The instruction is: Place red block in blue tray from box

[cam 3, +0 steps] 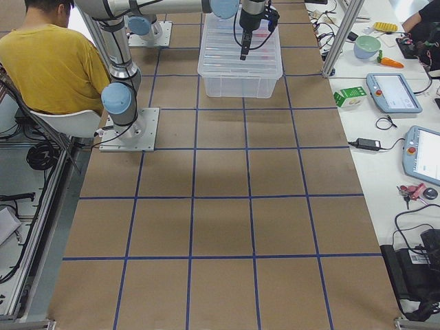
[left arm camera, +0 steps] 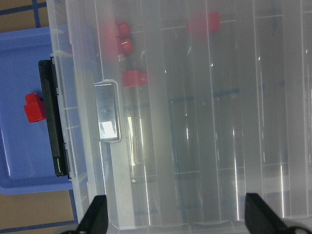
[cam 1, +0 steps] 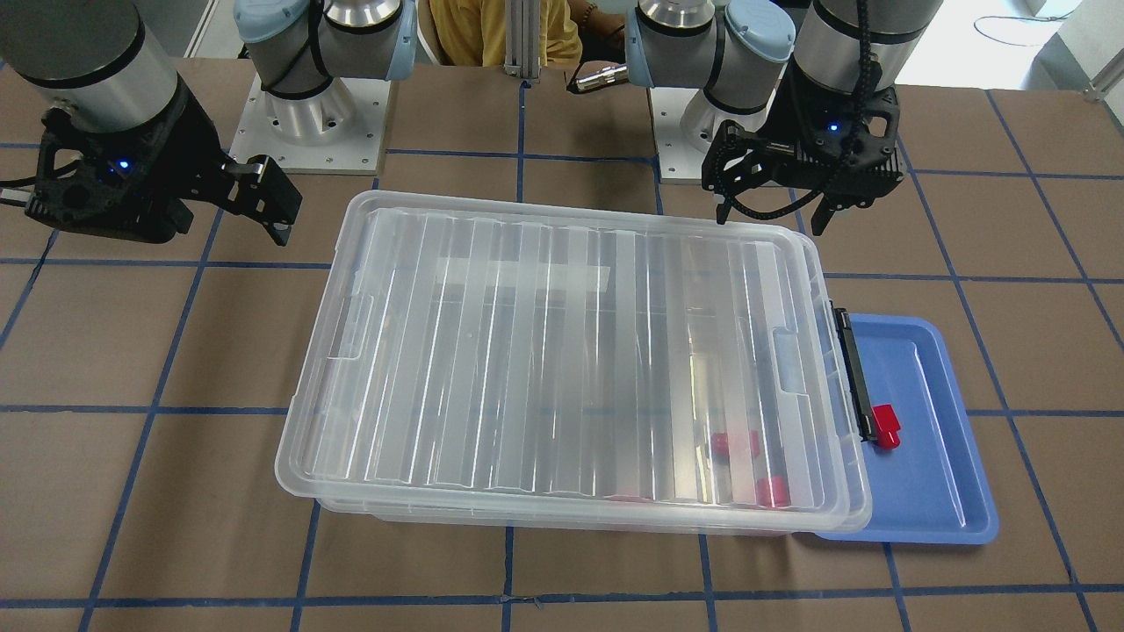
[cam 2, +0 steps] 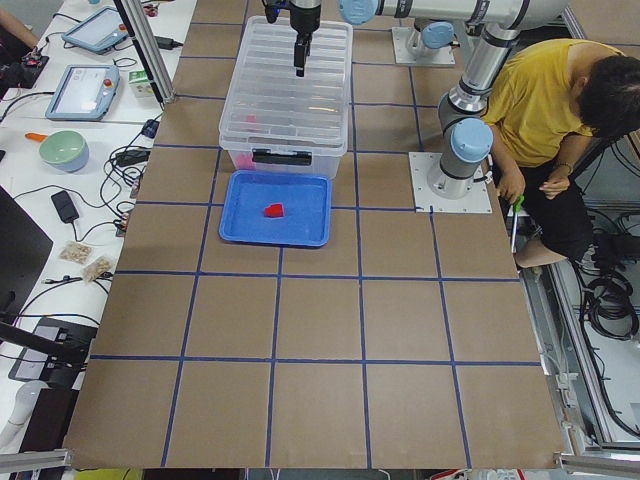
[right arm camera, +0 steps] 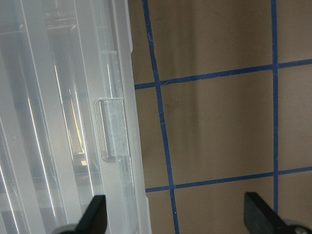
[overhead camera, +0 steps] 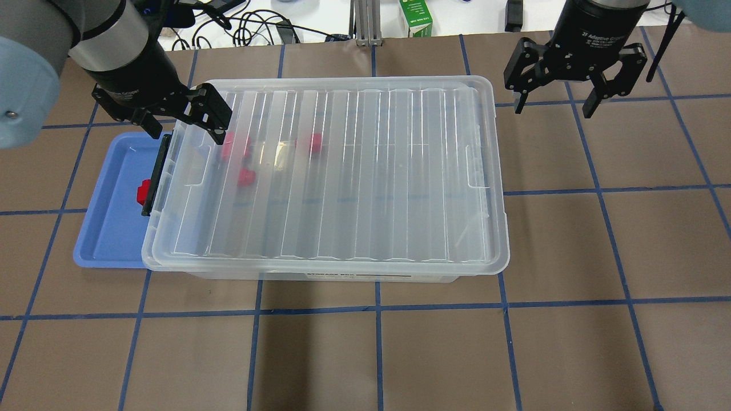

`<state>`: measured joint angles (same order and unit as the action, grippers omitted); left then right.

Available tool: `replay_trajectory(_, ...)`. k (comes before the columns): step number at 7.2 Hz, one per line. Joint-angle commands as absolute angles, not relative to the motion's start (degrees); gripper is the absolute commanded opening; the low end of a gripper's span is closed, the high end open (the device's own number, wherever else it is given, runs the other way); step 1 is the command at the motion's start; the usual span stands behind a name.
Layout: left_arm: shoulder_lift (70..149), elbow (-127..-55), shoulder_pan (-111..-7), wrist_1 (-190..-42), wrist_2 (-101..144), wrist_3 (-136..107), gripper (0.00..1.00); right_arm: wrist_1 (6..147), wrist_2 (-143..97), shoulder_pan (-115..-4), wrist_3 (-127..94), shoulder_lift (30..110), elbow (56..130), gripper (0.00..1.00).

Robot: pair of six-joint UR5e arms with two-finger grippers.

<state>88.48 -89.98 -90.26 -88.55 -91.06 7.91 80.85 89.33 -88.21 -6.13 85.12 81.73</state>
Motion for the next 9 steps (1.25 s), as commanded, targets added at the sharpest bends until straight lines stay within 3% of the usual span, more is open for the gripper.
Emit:
replay_trajectory(1, 88.42, -90.0, -90.26, -88.42, -91.05, 7.91, 1.0, 81.73, 89.12, -88.24, -7.2, 87.79, 86.02, 1.0)
replay_trajectory(9, 88.51, -90.09, -90.26, -88.24, -91.05, 7.91, 1.0, 83.93, 89.21, -87.71, -6.59, 87.71, 86.05, 1.0)
